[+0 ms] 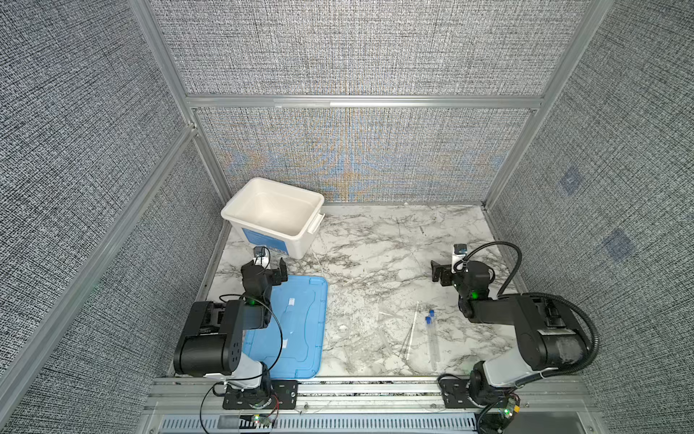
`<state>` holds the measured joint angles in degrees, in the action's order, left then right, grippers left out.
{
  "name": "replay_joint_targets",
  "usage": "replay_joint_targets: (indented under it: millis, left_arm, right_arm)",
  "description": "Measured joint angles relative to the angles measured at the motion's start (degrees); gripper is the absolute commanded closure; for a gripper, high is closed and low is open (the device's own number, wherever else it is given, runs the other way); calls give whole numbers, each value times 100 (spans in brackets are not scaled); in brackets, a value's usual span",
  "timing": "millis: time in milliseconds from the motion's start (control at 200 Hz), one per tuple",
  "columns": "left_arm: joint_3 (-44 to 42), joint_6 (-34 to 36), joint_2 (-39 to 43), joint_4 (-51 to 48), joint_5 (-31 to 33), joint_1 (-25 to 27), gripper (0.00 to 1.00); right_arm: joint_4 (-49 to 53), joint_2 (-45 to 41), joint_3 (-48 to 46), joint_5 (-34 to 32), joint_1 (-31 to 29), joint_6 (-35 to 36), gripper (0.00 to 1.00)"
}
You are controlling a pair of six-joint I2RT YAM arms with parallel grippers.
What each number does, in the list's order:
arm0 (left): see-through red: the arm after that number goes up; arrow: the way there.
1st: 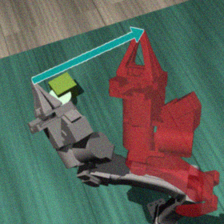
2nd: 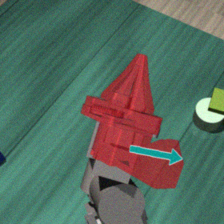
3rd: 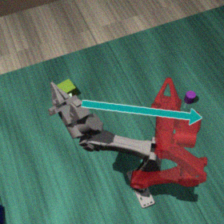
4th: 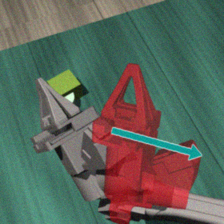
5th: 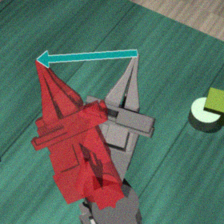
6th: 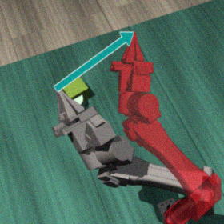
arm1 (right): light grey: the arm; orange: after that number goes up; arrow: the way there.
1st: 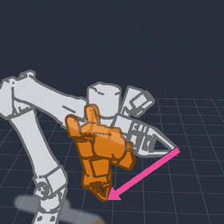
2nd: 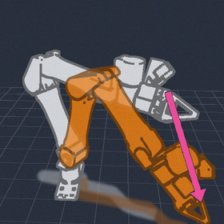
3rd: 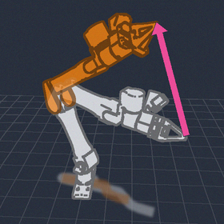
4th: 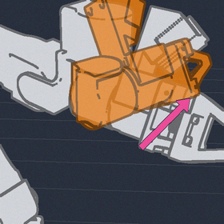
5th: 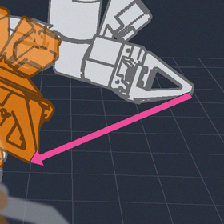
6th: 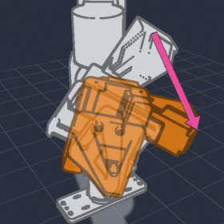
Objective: Organize the chemistry lab equipment
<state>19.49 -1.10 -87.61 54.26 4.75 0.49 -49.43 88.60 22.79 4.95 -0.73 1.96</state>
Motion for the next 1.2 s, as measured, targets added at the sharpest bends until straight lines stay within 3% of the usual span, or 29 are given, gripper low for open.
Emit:
replay_joint_targets:
  millis: [1200]
  left_arm:
    - [-181,0,214,17,28,13,1]
  right_arm:
    - [17,-70,-42,-72,-2,-4,1]
